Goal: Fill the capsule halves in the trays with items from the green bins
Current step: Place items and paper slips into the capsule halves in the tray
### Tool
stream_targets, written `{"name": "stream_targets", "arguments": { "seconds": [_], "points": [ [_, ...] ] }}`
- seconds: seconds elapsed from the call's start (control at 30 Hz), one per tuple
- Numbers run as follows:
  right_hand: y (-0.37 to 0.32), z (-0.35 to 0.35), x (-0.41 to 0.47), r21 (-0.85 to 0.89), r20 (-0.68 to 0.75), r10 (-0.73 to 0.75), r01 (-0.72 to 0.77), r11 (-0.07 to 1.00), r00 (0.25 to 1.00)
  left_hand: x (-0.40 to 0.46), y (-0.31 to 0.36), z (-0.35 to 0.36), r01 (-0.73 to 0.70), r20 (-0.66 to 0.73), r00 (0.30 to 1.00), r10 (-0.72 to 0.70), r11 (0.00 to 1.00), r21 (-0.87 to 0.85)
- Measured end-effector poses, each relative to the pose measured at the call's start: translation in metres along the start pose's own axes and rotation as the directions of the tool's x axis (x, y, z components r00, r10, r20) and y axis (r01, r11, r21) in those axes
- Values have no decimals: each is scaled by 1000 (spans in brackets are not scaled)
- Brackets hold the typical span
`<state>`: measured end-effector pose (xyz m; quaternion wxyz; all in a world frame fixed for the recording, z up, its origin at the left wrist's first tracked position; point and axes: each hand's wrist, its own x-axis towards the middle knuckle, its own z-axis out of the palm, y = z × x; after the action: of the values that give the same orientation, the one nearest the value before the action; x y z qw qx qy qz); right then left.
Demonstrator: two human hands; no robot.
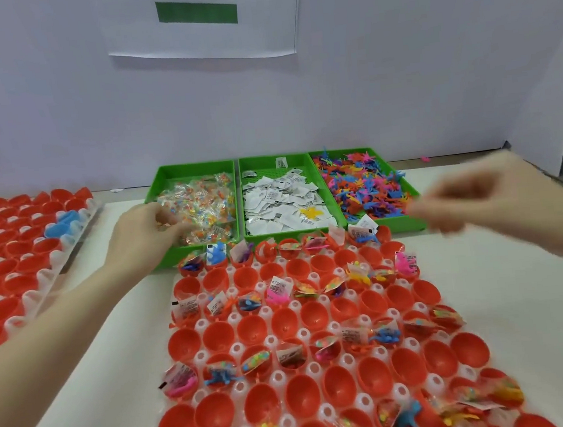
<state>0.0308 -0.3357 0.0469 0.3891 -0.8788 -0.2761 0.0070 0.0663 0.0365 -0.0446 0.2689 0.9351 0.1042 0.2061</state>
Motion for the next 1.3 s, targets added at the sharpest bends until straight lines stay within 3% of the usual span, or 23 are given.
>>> {"name": "stream_targets", "arguments": {
  "seconds": [0.03, 0.1, 0.23, 0.33, 0.53, 0.77, 0.93, 1.07, 1.1, 1.2, 1.3],
  "points": [
    [18, -3, 17, 3, -184, 46, -46, 999, 982, -2, 1, -1, -1, -37, 999, -1, 999, -45],
    [50, -3, 55, -111, -340, 198, -249, 962, 919, -4, 4, -5, 4, -103, 994, -17, 992, -125],
    [95, 14, 100, -395, -152, 336, -369, 842, 930, -6, 9, -17, -9, -241, 969, -58, 963, -269],
    [109, 21, 111, -429, -126, 408, -421, 799, 904, -8, 12, -24, -13, -255, 964, -80, 939, -345],
    [115, 26, 116, -480, -215, 347, -408, 776, 913, -18, 13, -27, 28, -166, 979, -117, 888, -459],
    [116, 26, 111, -495, -467, 204, -445, 746, 861, -24, 7, -27, 22, -143, 987, -68, 952, -304],
    [104, 33, 120, -215, -605, 177, -374, 902, 776, -28, 1, -31, 23, -112, 992, -57, 959, -282],
    [75, 57, 143, 127, -456, 337, -314, 941, 824, -34, 5, -33, -26, -131, 991, -12, 957, -289],
    [67, 65, 148, 124, -380, 328, -304, 945, 865, -35, 7, -34, -28, -130, 991, -10, 957, -288],
    [44, 89, 155, -250, -62, 194, -203, 947, 979, -38, 11, -34, -15, -105, 994, -20, 949, -315],
    [36, 107, 160, -564, 131, 184, -79, 822, 974, -44, 12, -35, 6, -75, 996, -41, 908, -420]
  ]
}}
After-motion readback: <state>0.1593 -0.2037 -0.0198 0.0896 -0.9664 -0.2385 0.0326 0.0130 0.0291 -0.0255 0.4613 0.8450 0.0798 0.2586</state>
